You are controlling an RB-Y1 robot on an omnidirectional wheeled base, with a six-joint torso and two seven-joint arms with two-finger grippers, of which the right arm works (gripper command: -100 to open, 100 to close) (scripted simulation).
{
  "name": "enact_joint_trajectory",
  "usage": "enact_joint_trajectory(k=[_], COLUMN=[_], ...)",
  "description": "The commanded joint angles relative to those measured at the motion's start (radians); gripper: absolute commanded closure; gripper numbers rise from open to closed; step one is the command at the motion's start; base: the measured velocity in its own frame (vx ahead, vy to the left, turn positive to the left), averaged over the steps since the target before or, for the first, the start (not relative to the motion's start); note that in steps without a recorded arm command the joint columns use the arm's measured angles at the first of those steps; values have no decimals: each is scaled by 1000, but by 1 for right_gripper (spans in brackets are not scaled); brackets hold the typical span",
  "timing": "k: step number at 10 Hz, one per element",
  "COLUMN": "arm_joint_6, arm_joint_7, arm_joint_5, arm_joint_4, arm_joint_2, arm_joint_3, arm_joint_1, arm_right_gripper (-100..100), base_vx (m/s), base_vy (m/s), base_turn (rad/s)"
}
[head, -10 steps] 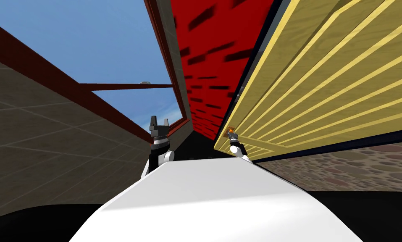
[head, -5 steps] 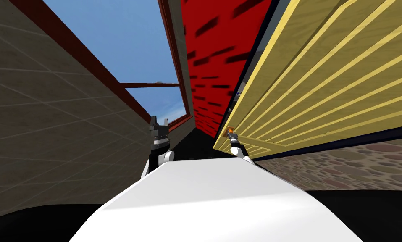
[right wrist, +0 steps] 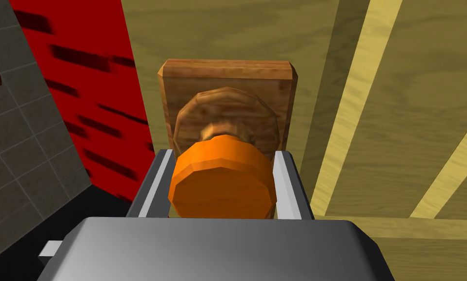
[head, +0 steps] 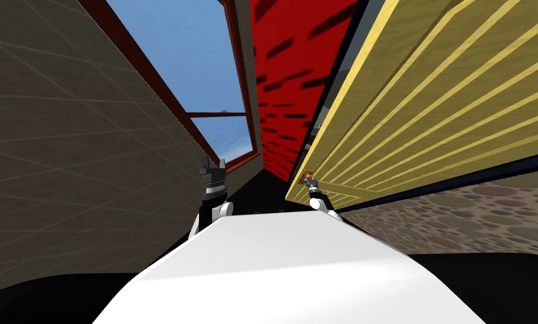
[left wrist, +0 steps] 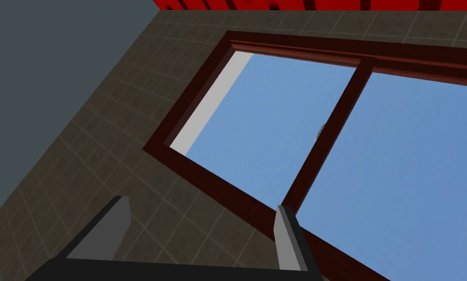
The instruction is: Pull the door open
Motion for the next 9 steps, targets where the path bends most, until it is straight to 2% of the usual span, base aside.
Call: enact_joint_trajectory(k=[1, 7, 8, 9], arm_joint_6=[-6, -32, -27, -35], arm_joint_7=[-15, -70, -62, -78], arm_joint_5=[6, 24, 21, 25], arm_joint_4=[-6, -26, -23, -26], arm_joint_2=[-12, -64, -59, -73], arm_joint_3=[17, 62, 56, 74], arm_joint_1=[5, 21, 20, 26], arm_right_gripper=[100, 100, 100, 100], base_vx=[-245, -226, -109, -152], base_vy=[-59, -54, -33, -25], base_turn=[135, 135, 45, 138])
